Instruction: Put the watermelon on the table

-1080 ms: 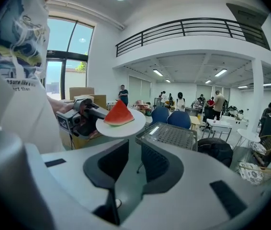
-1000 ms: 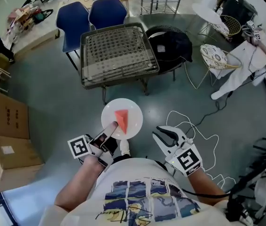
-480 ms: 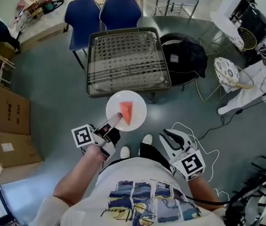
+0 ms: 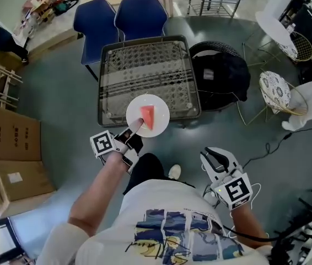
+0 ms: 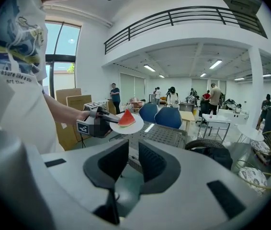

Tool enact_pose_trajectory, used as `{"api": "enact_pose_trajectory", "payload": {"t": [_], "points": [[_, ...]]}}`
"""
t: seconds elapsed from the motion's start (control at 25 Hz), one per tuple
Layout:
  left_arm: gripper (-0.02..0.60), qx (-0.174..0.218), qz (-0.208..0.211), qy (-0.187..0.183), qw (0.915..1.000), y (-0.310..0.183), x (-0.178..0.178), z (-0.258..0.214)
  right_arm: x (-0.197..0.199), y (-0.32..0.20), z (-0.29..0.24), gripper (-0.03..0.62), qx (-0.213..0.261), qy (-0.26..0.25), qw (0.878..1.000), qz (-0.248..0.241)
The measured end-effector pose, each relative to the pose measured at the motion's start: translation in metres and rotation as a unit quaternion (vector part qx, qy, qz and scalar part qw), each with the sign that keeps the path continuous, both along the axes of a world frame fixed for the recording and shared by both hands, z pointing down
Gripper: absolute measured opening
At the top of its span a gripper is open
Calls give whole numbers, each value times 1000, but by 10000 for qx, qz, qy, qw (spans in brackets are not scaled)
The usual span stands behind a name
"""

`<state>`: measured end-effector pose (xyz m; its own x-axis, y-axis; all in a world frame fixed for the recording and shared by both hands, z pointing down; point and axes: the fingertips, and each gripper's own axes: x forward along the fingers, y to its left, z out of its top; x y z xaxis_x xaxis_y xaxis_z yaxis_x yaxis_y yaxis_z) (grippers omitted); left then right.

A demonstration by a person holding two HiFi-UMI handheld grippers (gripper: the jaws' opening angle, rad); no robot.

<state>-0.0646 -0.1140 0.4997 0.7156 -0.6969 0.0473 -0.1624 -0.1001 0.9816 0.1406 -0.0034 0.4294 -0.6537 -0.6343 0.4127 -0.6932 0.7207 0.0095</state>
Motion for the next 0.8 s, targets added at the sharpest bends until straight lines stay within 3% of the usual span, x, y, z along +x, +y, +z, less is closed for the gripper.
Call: {"api": "enact_pose_trajectory", "payload": {"t": [0.32,0.8], "points": [[29,-416,1,-322,9986,-129,-13,87,10,-90,17,66,-351,68,9980,518],[29,-978,446,-782,9911,-299,-27,209,-33,-212,26,66,-1003,405,9883,1071]]}}
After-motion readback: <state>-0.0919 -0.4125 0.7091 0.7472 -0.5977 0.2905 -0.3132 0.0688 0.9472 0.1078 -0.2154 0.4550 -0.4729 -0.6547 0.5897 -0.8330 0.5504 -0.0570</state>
